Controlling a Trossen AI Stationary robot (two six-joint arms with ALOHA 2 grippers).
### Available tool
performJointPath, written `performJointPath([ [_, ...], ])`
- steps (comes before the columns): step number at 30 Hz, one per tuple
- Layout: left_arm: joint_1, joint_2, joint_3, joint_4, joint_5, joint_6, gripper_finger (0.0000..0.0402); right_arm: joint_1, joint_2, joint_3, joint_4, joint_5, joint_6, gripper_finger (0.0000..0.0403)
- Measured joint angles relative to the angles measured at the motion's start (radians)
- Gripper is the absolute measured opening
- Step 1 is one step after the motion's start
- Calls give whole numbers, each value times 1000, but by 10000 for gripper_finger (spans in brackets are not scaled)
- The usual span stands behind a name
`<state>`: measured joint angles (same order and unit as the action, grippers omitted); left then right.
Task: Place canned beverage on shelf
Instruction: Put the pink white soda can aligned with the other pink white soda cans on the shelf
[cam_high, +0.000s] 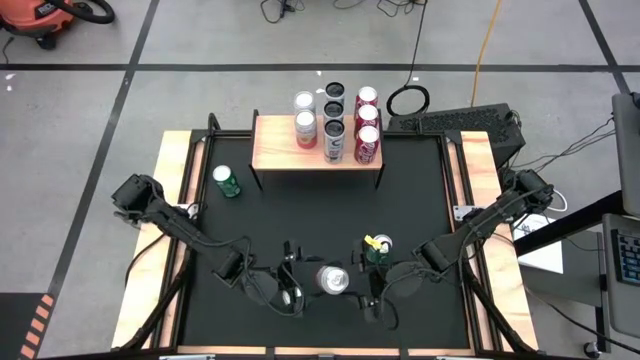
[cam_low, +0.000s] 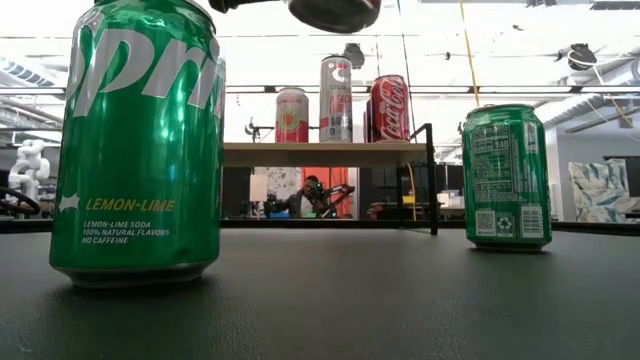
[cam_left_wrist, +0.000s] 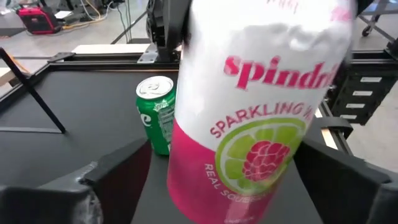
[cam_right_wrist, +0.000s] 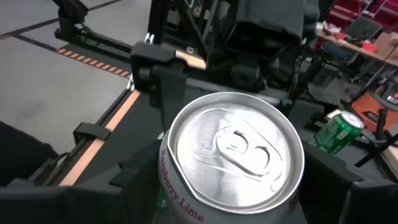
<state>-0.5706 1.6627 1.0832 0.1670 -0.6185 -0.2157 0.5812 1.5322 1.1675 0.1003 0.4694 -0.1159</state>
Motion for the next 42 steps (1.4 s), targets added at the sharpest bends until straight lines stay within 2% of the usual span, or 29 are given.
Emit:
performJointPath([
  [4,6,14,0,14,3,14,394,-5,0,0,16,-3,-10,272],
  [18,17,14,0,64,-19,13,393,-51,0,0,68,-33,16,272],
  [29,16,14,0,61,-22,-28,307,-52,0,0,68,-18,77,274],
  [42,17,14,-1,59,-40,-48,294,7,-24,2,21,135,104,378],
])
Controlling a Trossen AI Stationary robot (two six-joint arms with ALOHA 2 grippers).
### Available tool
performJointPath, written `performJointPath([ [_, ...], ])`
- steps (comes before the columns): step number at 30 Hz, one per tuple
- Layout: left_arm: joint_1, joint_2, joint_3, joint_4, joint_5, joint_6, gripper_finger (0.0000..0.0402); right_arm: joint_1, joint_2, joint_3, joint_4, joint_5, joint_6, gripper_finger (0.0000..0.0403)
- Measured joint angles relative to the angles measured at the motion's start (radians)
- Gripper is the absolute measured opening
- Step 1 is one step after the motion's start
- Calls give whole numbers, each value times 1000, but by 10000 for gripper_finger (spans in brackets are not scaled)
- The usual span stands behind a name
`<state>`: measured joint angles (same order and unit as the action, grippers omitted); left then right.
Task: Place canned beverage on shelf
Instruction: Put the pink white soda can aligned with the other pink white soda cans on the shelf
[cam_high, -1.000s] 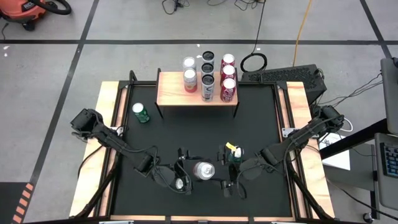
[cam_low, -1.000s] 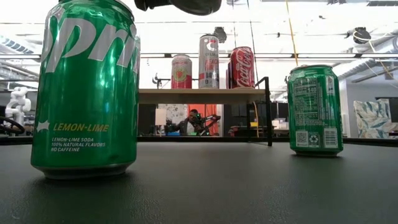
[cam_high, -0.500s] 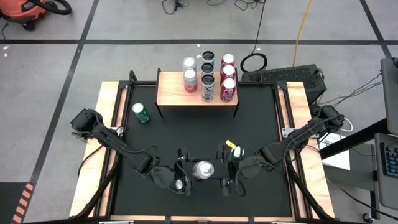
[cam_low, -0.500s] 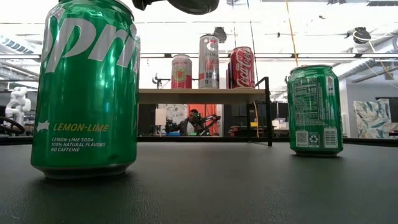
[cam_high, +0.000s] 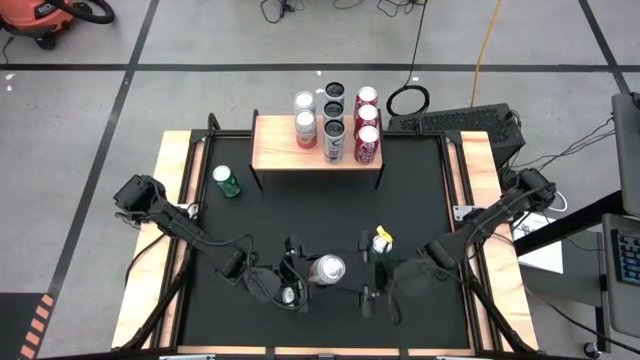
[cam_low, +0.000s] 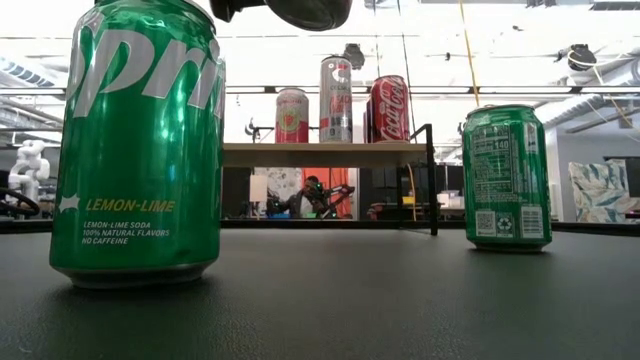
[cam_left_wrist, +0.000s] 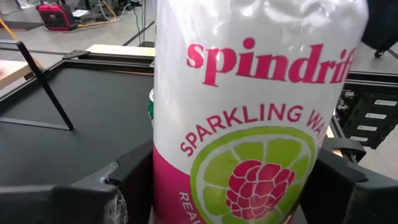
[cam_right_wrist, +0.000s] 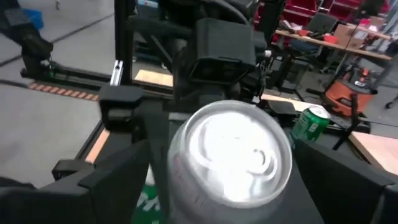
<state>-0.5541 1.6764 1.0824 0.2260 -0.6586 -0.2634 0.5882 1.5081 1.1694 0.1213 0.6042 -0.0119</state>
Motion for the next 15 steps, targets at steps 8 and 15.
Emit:
performJointPath([
  [8,0,0,0,10,-79,-19,293,115,25,0,-179,220,192,384],
  [15,0,-2,0,155,-251,-18,293,134,179,-2,-78,458,367,384],
])
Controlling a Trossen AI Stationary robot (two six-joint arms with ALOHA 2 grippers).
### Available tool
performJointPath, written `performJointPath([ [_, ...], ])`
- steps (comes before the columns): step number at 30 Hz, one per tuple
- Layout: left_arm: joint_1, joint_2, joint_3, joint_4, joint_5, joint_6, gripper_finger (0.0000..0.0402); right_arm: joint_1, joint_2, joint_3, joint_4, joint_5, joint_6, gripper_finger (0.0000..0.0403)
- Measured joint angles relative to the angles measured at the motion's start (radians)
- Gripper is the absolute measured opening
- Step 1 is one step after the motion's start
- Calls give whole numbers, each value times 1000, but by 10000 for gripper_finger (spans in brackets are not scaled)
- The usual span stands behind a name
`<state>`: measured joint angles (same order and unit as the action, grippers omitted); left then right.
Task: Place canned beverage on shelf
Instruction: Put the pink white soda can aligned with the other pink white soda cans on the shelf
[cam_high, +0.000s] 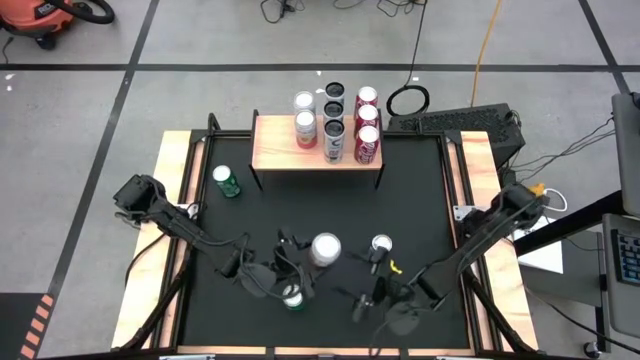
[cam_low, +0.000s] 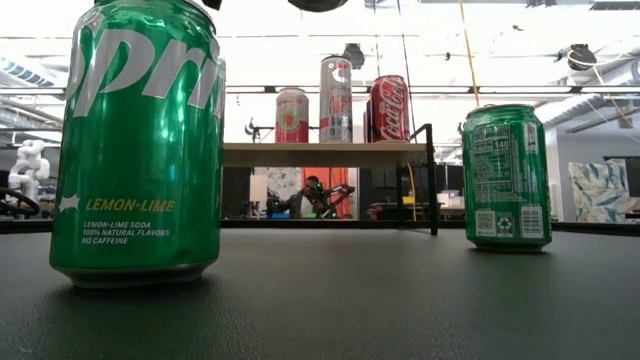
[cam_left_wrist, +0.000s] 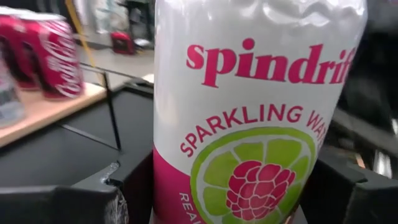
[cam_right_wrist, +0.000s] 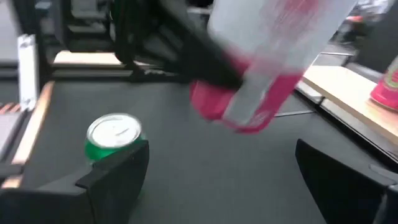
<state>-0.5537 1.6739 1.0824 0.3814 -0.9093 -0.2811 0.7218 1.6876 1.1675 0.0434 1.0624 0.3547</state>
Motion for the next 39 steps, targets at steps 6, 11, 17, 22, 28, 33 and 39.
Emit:
performJointPath([
  [6,0,-1,0,84,-43,16,293,-31,106,0,252,122,-15,384],
  [11,-3,0,0,114,-43,-2,293,-48,134,0,432,121,-112,384],
  [17,-11,7,0,155,-42,-1,293,-56,135,-1,549,115,-214,384],
  [22,-10,7,0,156,-39,-1,293,-70,135,-1,590,114,-244,384],
  [28,-10,8,0,156,-11,-1,293,-102,135,-1,626,61,-276,384],
  [33,-10,8,0,158,-8,6,293,-124,135,-1,648,10,-317,375],
  [39,-10,9,0,151,-8,8,293,-127,135,-1,647,9,-339,322],
])
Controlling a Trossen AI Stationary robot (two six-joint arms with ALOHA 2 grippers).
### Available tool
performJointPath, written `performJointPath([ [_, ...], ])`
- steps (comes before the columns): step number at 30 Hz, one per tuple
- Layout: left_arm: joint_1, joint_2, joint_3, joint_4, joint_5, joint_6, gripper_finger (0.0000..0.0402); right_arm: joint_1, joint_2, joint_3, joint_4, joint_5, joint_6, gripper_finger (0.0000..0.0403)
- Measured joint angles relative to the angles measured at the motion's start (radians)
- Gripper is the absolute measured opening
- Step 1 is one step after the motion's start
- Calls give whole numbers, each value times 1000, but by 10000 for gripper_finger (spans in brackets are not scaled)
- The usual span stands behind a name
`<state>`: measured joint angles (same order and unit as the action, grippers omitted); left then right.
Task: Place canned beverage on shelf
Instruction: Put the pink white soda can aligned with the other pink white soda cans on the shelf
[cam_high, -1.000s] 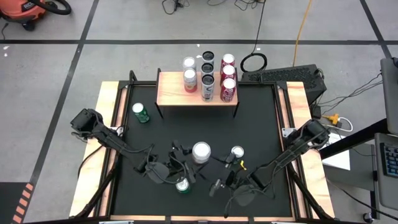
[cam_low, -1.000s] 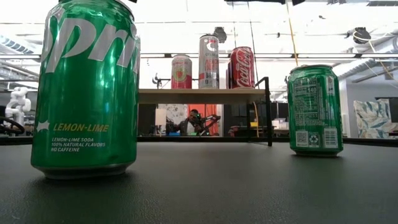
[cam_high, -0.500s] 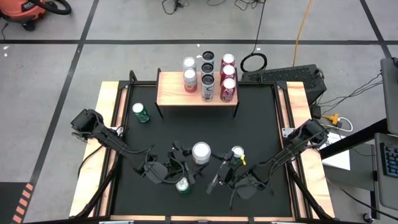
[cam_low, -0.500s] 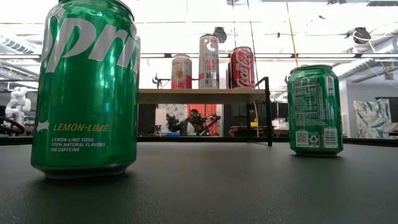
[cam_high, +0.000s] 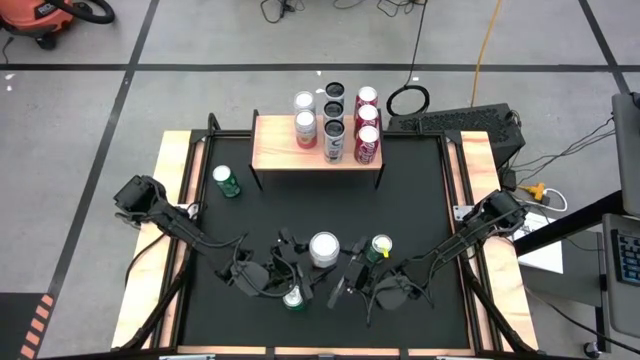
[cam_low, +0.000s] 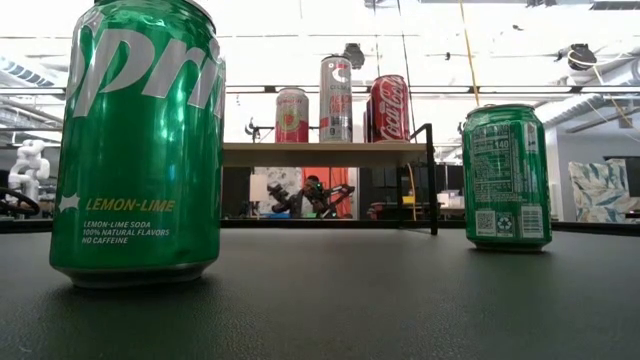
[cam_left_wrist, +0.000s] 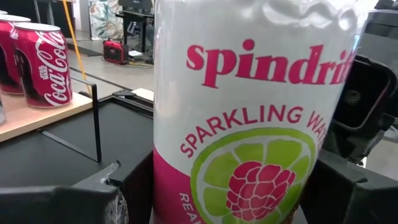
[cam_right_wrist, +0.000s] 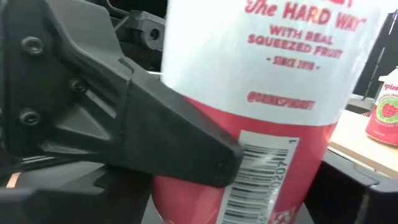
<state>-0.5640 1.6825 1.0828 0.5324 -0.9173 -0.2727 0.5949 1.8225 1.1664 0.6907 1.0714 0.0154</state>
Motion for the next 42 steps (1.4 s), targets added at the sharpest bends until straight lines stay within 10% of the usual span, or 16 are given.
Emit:
performJointPath([
  [16,-15,0,2,3,1,35,394,0,3,-1,-6,-6,-3,281],
  [42,-154,-101,2,6,1,496,398,79,1,-1,-15,-5,-58,281],
])
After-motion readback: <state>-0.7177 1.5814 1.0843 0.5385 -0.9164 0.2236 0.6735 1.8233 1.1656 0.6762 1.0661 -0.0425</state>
